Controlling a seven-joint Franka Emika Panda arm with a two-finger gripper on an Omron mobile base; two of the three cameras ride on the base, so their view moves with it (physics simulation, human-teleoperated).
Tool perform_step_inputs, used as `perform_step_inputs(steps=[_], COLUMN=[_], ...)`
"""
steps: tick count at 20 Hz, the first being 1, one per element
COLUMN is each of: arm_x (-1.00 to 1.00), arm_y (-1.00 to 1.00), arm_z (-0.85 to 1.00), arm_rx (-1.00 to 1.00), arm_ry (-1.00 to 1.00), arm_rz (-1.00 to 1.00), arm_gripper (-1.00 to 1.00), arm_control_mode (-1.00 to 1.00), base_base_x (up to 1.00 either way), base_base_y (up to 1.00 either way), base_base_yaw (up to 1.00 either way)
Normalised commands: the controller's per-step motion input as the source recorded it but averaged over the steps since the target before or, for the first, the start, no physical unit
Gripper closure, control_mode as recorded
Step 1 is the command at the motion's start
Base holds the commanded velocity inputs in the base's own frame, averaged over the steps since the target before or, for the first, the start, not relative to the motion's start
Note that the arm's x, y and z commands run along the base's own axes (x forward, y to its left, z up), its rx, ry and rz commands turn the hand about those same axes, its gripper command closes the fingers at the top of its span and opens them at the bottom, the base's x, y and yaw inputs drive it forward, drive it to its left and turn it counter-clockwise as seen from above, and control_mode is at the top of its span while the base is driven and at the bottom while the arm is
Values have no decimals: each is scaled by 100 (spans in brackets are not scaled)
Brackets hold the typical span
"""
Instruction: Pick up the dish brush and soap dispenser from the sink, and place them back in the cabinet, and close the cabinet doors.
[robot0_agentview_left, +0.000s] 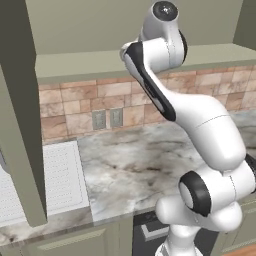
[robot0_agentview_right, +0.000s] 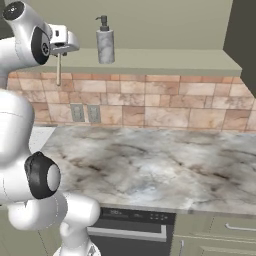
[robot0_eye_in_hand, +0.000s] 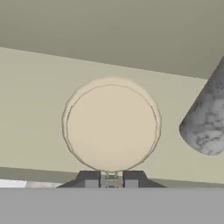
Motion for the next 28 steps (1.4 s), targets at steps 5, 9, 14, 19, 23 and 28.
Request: perform_step_inputs(steps=[5, 9, 14, 19, 23, 28], arm_x=[42, 42, 40, 38, 35, 33], arm_y=[5, 3, 3, 5, 8, 6], arm_z=[0, 0, 0, 0, 0, 0], arm_rx=[0, 0, 0, 0, 0, 0], arm_ry=[0, 0, 0, 0, 0, 0], arm_rz=[0, 0, 0, 0, 0, 0], arm_gripper=[100, 100, 100, 100, 100, 100], arm_control_mode=[-100, -100, -100, -100, -100, -100], base_base_x=[0, 0, 0, 0, 0, 0], base_base_y=[0, 0, 0, 0, 0, 0], base_base_yaw=[0, 0, 0, 0, 0, 0])
